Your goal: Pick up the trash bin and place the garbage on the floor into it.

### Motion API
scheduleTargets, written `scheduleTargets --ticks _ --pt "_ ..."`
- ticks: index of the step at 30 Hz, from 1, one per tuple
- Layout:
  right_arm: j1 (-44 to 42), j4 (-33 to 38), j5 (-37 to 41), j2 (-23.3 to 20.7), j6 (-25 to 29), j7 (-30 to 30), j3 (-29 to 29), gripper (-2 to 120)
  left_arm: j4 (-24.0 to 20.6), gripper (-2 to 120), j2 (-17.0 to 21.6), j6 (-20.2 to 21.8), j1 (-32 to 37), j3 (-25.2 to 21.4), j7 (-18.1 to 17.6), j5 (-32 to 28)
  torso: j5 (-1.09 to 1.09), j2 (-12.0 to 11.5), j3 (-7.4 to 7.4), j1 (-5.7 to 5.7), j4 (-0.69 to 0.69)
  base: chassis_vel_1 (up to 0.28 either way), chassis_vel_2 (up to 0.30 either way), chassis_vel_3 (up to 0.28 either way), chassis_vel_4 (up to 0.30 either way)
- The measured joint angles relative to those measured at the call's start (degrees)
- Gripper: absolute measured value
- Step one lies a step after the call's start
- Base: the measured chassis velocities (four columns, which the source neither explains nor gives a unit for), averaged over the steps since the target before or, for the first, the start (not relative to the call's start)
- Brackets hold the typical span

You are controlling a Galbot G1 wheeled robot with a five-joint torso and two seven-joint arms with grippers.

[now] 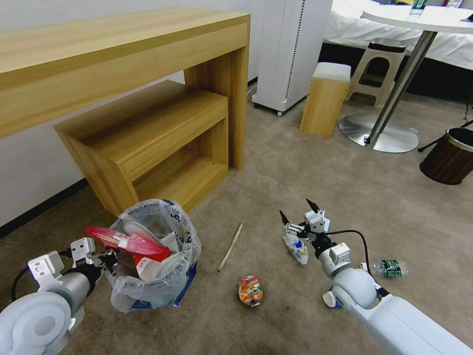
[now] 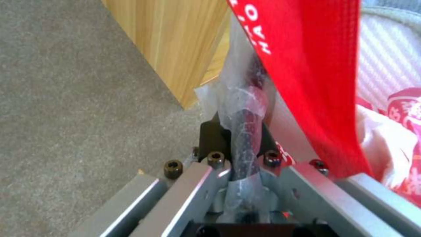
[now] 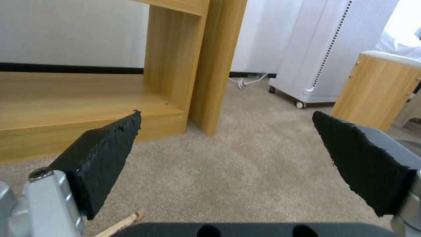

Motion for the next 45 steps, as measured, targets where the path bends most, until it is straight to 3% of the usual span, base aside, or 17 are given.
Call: scheduleTargets --ticks 39,45 --pt "-0.01 -0.27 1.06 0.69 1.08 -0.36 -0.79 100 0.73 0 0.6 0.08 -0.19 1.64 -0.11 0.67 0.0 0.0 0.0 0.0 0.0 -0.009 0.005 0.007 -0.007" --pt "-0.2 -0.34 1.1 0.65 1.18 -0.67 -0.64 100 -0.92 0 0.82 0.24 0.75 1.37 1.61 2.36 0.0 0.0 0.0 0.0 0.0 -0.038 0.04 0.044 -0.038"
